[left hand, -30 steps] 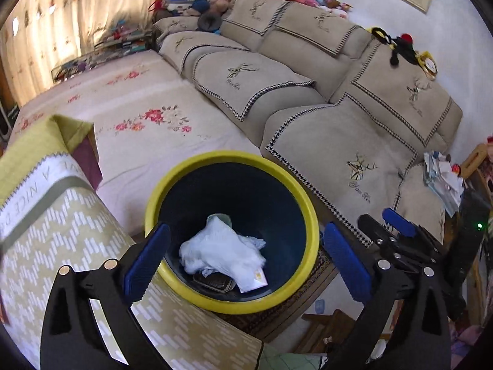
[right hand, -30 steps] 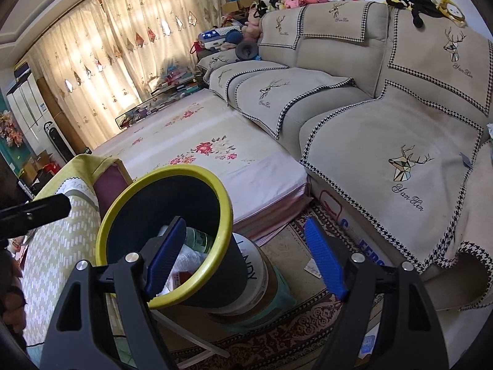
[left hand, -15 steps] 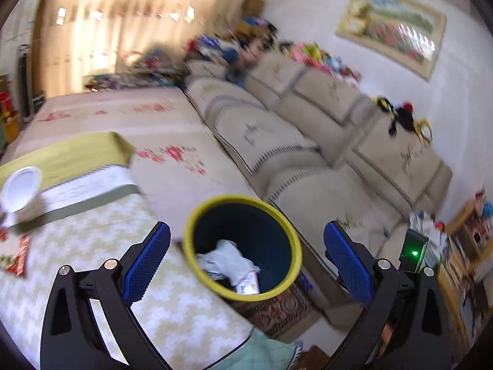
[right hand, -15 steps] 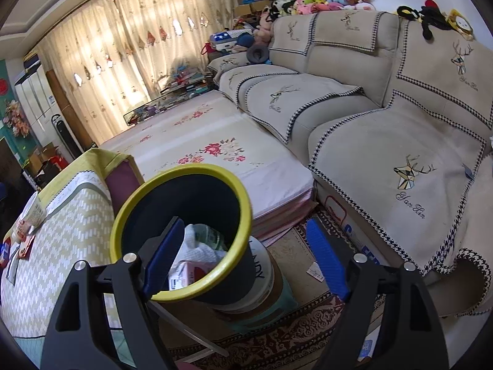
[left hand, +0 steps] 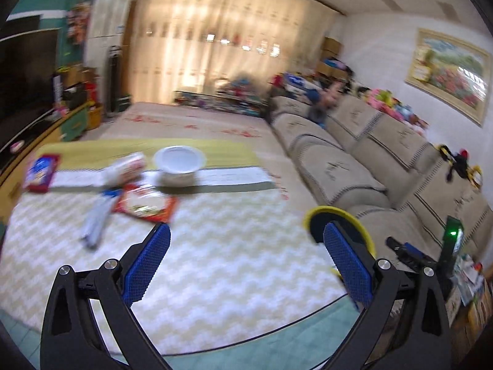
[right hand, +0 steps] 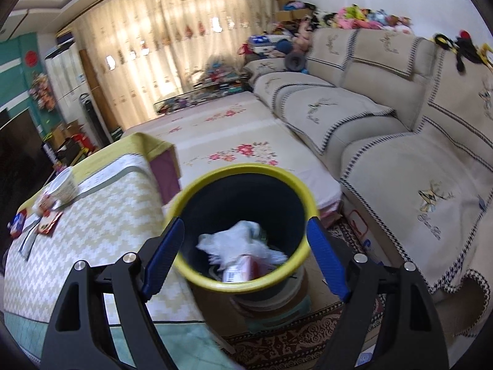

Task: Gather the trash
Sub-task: 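Move the right gripper to the white plastic bowl and grasp its rim, then carry the white bowl over the bin and open the right gripper, then grasp the white toothpaste tube with the left gripper and lift it, then carry the tube over the bin and open the left gripper, then move the right gripper to the red snack packet and grasp it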

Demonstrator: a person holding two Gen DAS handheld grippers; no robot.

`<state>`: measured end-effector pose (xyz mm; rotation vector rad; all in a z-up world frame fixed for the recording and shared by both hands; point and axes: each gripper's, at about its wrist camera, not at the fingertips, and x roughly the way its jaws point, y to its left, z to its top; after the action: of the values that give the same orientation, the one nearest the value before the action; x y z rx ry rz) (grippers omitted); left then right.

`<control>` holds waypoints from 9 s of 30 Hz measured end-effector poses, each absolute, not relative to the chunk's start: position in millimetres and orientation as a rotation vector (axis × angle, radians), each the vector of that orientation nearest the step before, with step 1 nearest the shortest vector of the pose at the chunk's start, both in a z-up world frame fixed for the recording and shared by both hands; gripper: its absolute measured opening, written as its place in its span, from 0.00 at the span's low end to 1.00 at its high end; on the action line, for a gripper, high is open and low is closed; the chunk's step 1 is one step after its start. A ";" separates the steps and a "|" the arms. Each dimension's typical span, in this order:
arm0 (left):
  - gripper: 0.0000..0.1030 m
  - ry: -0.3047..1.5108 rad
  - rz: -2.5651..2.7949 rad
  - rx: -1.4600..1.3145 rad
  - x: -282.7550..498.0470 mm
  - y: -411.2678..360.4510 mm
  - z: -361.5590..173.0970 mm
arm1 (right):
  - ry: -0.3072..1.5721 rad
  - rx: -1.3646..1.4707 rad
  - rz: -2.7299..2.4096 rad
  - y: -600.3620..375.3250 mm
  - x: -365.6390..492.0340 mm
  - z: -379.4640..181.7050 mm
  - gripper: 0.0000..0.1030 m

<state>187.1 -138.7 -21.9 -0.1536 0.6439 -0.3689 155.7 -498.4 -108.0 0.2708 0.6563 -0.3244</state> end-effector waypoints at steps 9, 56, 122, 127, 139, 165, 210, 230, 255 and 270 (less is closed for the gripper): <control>0.95 0.621 -0.176 -0.228 161.6 -41.0 -41.2 | 0.706 0.188 -0.085 -402.4 199.4 -100.3 0.76; 0.95 0.716 -0.094 -0.354 195.3 56.1 -111.4 | 1.001 0.103 0.110 -257.6 464.7 -136.2 0.07; 0.75 1.012 -0.199 0.021 377.2 -35.6 -156.5 | 0.847 0.311 -0.271 -525.2 257.4 -171.2 0.65; 0.62 1.045 -0.205 0.031 384.5 -30.5 -162.1 | 0.853 0.304 -0.259 -518.7 260.5 -172.7 0.65; 0.21 1.053 -0.186 0.021 390.9 -8.7 -163.8 | 0.860 0.308 -0.241 -511.7 258.4 -172.5 0.65; 0.20 0.908 -0.737 0.221 283.0 -290.8 -86.3 | 0.772 0.289 -0.437 -554.0 180.8 -158.6 0.71; 0.95 0.633 -0.280 -0.099 216.0 -108.1 -37.6 | 0.767 0.155 -0.190 -438.4 207.5 -126.1 0.75; 0.95 0.639 -0.064 -0.210 193.3 19.0 -63.5 | 0.918 -0.062 0.356 -204.3 354.2 -133.2 0.75; 0.95 0.725 -0.060 -0.265 228.7 36.8 -101.5 | 1.022 -0.262 0.579 -135.2 444.6 -171.8 0.85; 0.95 0.729 -0.070 -0.266 228.1 31.5 -104.4 | 1.007 -0.349 0.595 -122.4 419.1 -171.9 0.69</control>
<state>228.1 31.5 -104.4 -0.2658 0.7293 -0.0705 419.1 -122.4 -171.9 -0.3486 1.0067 0.5949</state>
